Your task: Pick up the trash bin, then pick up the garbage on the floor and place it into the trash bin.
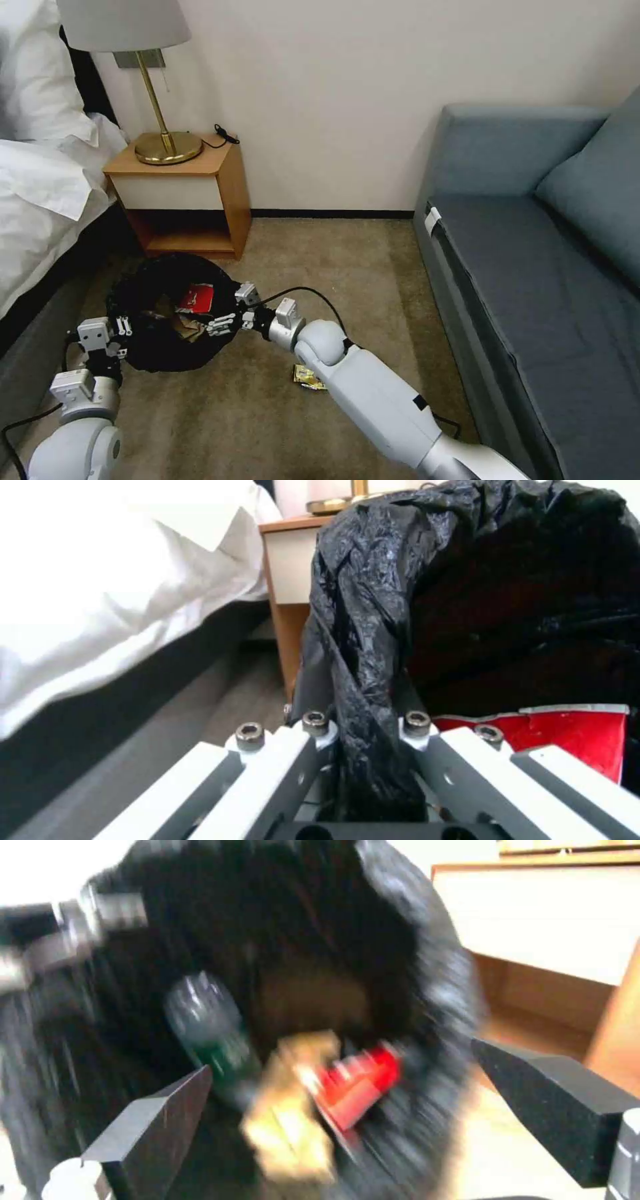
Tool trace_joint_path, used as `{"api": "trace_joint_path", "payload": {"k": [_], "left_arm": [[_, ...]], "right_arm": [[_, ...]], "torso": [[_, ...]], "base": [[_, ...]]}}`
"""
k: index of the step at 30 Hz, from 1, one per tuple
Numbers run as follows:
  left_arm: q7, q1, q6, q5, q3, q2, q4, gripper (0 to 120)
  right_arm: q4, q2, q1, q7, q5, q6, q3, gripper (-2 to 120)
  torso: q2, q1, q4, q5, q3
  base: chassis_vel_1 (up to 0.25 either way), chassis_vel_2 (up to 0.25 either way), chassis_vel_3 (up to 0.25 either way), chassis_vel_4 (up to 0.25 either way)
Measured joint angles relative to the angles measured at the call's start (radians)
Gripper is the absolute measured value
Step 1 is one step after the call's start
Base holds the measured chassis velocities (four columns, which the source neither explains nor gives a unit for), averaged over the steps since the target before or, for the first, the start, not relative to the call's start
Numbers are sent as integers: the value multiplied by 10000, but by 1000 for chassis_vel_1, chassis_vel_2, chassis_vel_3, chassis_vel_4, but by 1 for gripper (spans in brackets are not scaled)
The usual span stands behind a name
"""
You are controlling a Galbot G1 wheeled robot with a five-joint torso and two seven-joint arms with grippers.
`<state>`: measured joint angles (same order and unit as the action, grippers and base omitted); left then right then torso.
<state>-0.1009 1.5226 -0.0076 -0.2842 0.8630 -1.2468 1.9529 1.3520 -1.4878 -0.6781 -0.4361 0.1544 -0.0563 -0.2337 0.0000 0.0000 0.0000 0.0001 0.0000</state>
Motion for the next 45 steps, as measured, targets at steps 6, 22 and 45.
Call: {"api": "trace_joint_path", "payload": {"k": [6,22,45], "left_arm": [[52,61,-40,-9,214,408,-171,3],[-52,-22,-94,-127,242,935,-565,3],[115,-96,-275,-72,35,766,-1054,3]], "right_arm": [[-130,830,-22,-746,-2048,-113,347,100],[-2516,2133,138,-2349,-4400,1221,164,100],[-3478,2216,-560,-2458,-6071,1943,923,100]], "torso": [[0,0,0,2,0],[0,0,-1,1,0],[0,0,0,-3,0]], "base": [[0,0,0,0],[0,0,0,0],[0,0,0,0]]}}
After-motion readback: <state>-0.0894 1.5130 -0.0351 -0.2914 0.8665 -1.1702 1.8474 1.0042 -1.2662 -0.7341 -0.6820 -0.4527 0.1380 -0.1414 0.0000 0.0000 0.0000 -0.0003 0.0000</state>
